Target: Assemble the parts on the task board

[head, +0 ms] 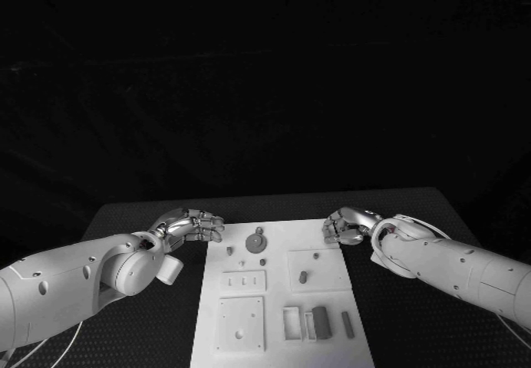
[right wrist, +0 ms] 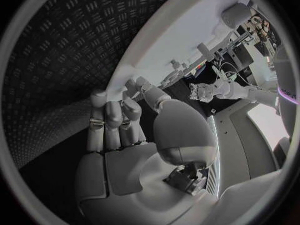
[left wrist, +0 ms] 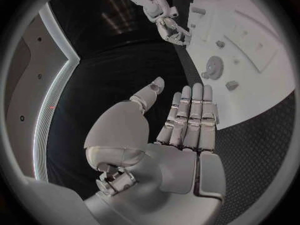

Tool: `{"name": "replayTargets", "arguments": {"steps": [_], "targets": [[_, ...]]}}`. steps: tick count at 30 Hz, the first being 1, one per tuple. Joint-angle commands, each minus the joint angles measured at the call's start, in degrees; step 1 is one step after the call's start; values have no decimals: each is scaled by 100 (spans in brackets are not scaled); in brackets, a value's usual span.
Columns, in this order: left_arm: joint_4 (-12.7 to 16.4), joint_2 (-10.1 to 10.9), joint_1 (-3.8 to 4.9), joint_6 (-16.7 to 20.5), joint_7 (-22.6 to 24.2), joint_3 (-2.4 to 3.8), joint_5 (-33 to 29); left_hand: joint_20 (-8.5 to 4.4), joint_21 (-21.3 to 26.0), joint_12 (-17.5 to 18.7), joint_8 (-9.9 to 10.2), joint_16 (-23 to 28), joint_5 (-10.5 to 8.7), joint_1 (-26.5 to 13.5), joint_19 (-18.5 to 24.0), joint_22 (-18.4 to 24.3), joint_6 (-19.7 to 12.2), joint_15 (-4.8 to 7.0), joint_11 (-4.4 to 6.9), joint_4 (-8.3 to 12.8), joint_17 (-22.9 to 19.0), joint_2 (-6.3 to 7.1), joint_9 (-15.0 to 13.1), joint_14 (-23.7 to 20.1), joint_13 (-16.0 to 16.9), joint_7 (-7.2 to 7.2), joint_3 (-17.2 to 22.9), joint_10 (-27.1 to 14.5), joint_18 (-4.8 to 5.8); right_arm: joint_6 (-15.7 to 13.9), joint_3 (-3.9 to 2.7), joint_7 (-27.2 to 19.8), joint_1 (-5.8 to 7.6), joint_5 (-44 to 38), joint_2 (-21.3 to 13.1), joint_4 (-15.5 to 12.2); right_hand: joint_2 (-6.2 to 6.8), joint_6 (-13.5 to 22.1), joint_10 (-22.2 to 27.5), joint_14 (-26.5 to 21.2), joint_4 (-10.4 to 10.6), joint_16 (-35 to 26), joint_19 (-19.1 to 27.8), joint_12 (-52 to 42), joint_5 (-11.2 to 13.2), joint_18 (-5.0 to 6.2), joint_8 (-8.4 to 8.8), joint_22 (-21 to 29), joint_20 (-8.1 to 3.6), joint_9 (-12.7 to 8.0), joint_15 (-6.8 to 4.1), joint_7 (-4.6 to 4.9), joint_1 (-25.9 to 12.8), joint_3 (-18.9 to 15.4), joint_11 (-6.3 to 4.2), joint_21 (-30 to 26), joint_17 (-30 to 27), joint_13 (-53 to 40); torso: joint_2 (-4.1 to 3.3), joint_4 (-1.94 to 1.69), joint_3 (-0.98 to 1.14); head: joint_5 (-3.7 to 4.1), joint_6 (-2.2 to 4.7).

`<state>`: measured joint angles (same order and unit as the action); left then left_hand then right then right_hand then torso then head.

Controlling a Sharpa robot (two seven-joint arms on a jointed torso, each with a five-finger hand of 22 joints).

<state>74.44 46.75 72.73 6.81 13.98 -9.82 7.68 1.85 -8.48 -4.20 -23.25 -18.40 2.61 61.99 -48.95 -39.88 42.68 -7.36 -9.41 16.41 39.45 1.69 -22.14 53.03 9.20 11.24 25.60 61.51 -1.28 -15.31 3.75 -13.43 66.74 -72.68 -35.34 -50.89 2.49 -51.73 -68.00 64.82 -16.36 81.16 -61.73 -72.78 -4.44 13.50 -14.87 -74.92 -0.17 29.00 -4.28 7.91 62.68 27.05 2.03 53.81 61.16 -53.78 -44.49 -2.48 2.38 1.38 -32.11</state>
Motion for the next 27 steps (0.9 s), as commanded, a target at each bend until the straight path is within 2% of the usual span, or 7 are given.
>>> {"name": "replayTargets", "arguments": {"steps": [1, 12, 20, 24, 27], "targets": [[19, -5, 3, -92, 34, 5, 14, -17, 34, 21, 36, 36, 23, -16, -31, -9, -35, -3, -9, 6, 7, 21, 6, 44, -6, 80, -25, -28, 3, -31, -1, 5, -3, -39, 13, -3, -81, -83, -13, 43, -20, 36, -16, -33, -17, 150, -44, -107, -3, 17, -24, -7, 0, -2, -58, 22, 16, 3, 0, 0, 2, -1, -6], [23, 1, 3, -75, 19, 5, 14, -16, 37, 20, 34, 41, 23, -27, -34, -10, -29, -4, -10, -3, 12, 5, 3, 46, -5, 78, -27, -26, 4, -89, -1, 17, -3, -71, 19, -1, -194, -211, -32, 84, -31, 60, -15, -36, -17, 150, -107, -110, -17, 66, -73, -62, 59, 23, -111, 41, 56, 1, -2, 1, 2, 2, -22], [27, 4, 3, -95, -3, 5, 43, -17, 42, 12, 21, 48, 23, -44, -37, -12, -2, -3, -4, -7, 20, -17, -6, 50, 1, 74, -30, -10, 3, -267, -1, 7, -5, -71, 32, -19, -251, -271, -38, 104, -28, 71, -13, -35, -16, 150, -138, -111, -18, 98, -97, -89, 64, 23, -138, 50, 80, 0, -1, -4, 3, -1, -28], [22, 11, 3, -119, 13, 5, 112, -20, 44, -43, -35, 50, 24, -67, -53, -18, 106, 3, 46, -11, 41, -59, -33, 71, 38, 24, -31, 107, 1, -347, -1, 4, -5, -71, 28, -54, -285, -315, -44, 134, -29, 84, -19, -36, -16, 150, -161, -111, -21, 120, -113, -108, 68, 24, -156, 60, 109, -3, 0, -3, 3, -2, -31], [35, 18, 3, 0, 72, 6, 335, -33, 41, -82, -72, 22, 24, -73, -71, -28, 195, 27, 92, -6, 76, -98, -50, 138, 72, -51, -26, 207, 0, -404, -1, 11, -5, -72, 27, -81, -322, -334, -49, 144, -28, 89, -24, -37, -17, 150, -170, -112, -24, 132, -124, -117, 69, 29, -167, 67, 116, -4, 1, 1, 3, -7, -37]]}}
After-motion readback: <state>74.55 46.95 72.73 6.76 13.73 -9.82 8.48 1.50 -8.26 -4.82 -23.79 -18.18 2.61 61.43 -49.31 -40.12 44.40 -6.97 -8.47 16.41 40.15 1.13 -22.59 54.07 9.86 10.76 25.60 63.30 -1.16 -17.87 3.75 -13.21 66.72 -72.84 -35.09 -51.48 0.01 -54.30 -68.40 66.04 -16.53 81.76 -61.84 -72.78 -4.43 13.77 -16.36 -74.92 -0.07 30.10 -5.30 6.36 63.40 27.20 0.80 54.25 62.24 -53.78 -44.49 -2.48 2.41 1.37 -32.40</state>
